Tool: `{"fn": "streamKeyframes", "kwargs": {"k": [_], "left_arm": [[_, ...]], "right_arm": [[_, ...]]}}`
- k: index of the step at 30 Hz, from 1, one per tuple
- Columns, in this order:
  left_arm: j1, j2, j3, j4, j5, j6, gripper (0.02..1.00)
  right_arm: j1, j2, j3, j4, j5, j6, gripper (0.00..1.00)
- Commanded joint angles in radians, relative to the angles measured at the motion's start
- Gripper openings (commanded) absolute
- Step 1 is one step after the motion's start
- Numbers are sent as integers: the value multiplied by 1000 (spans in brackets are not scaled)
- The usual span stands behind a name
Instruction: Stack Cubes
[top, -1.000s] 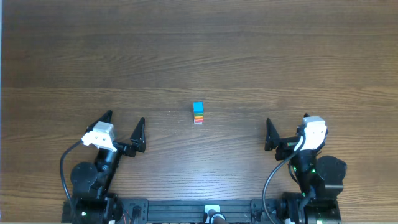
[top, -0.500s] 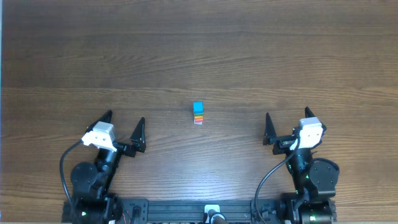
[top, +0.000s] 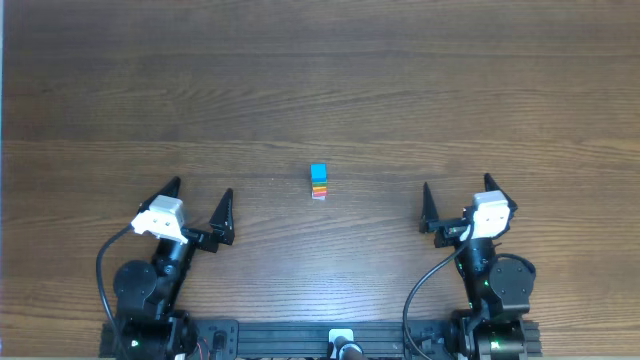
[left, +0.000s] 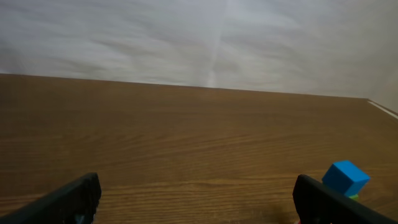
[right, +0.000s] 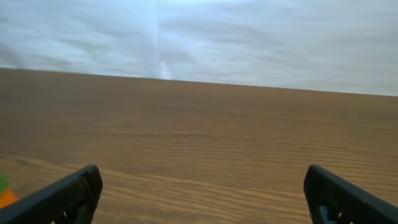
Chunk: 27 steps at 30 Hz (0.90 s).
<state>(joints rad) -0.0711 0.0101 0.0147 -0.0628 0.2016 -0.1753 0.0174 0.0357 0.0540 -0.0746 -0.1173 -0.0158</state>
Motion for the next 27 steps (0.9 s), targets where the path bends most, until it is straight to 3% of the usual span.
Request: {"fn": "streamKeyframes", "kwargs": {"k": [1, 27], "left_arm": [[-3, -5, -9, 4, -13, 14, 998], [-3, -5, -9, 4, -13, 14, 996]], "right_arm": [[-27, -31, -29, 19, -8, -8, 993], [-27, -31, -49, 11, -8, -8, 993]]}}
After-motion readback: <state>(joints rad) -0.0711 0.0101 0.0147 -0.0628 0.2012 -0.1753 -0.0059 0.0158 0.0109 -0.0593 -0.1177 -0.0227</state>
